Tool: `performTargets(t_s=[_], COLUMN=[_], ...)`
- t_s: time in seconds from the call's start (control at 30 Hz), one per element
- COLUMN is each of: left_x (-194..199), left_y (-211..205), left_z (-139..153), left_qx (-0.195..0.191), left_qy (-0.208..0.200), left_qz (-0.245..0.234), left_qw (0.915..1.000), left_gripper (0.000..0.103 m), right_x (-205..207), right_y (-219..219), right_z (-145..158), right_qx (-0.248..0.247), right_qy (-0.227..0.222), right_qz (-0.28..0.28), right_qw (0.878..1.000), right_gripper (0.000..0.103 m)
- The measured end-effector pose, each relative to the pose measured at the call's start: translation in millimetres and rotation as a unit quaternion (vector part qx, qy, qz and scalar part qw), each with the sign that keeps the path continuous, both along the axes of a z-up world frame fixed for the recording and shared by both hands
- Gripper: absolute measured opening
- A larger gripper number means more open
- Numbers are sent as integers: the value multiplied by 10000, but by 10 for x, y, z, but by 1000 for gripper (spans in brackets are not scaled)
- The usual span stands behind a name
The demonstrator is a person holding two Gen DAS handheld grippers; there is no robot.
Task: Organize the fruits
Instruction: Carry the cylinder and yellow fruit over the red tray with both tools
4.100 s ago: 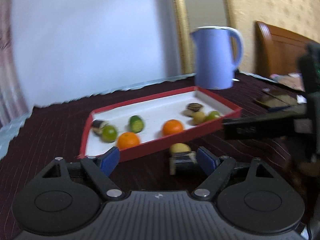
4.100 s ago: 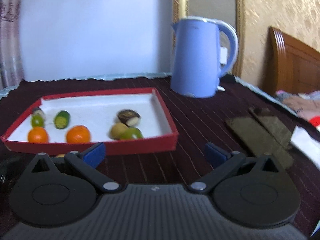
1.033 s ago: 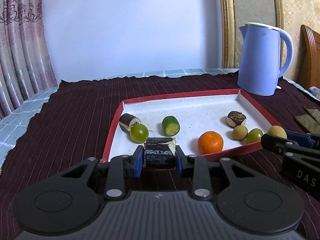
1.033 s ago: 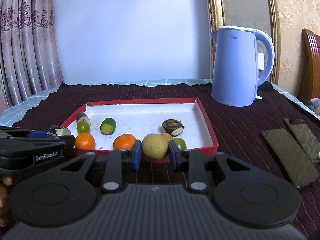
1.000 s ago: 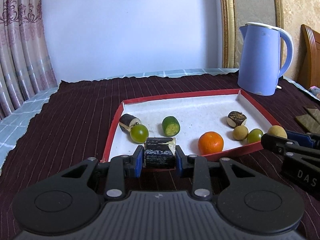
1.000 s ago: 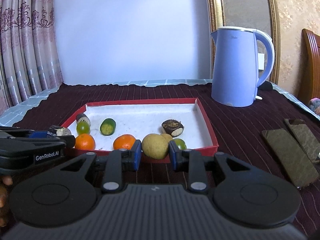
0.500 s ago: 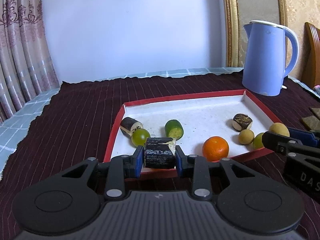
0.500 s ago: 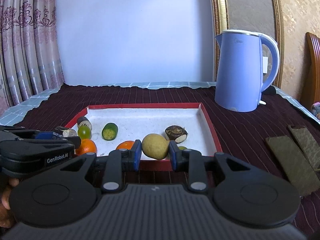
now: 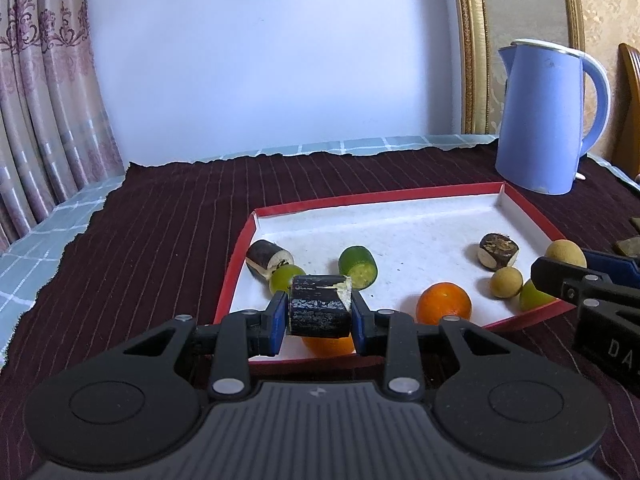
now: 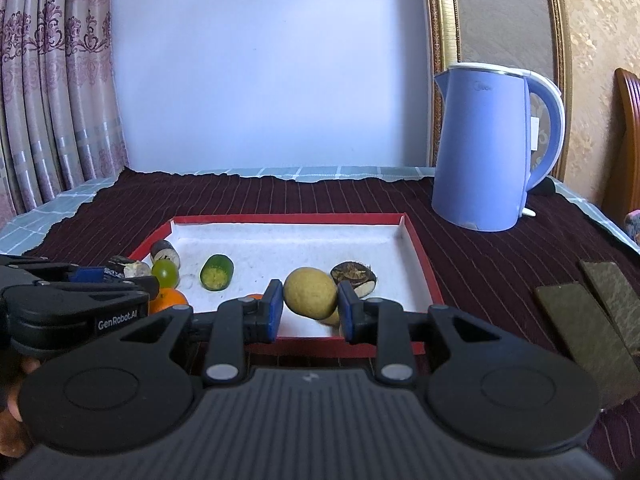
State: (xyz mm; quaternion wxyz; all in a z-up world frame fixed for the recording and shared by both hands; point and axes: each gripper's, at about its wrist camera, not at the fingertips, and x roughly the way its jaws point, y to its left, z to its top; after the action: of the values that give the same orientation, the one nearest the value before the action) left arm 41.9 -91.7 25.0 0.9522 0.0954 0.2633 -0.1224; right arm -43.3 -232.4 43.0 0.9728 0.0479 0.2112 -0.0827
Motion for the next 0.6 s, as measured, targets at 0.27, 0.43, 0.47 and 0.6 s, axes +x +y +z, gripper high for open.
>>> performTargets(t_s=[0.27, 0.43, 0.47, 0.6], left_x=[94, 140, 148, 182], left_y=[-10, -27, -32, -33], left_z=[-10, 9, 15, 33], left_qx=[48, 53, 61, 48], left_qy=[34, 56, 47, 13], left_qz=[55, 55, 57, 81], left_qw=[10000, 10000, 10000, 10000], left_gripper=[32, 32, 32, 32], right_x=[66, 119, 121, 173], right_y=[-15, -27, -27, -40], right_z=[8, 18, 19, 30], right_qx=[-22, -38, -42, -68], right_qy=[24, 41, 42, 59], right_qz=[-8, -26, -26, -33], right_qw=[10000, 10000, 10000, 10000], right_gripper=[28, 28, 28, 28])
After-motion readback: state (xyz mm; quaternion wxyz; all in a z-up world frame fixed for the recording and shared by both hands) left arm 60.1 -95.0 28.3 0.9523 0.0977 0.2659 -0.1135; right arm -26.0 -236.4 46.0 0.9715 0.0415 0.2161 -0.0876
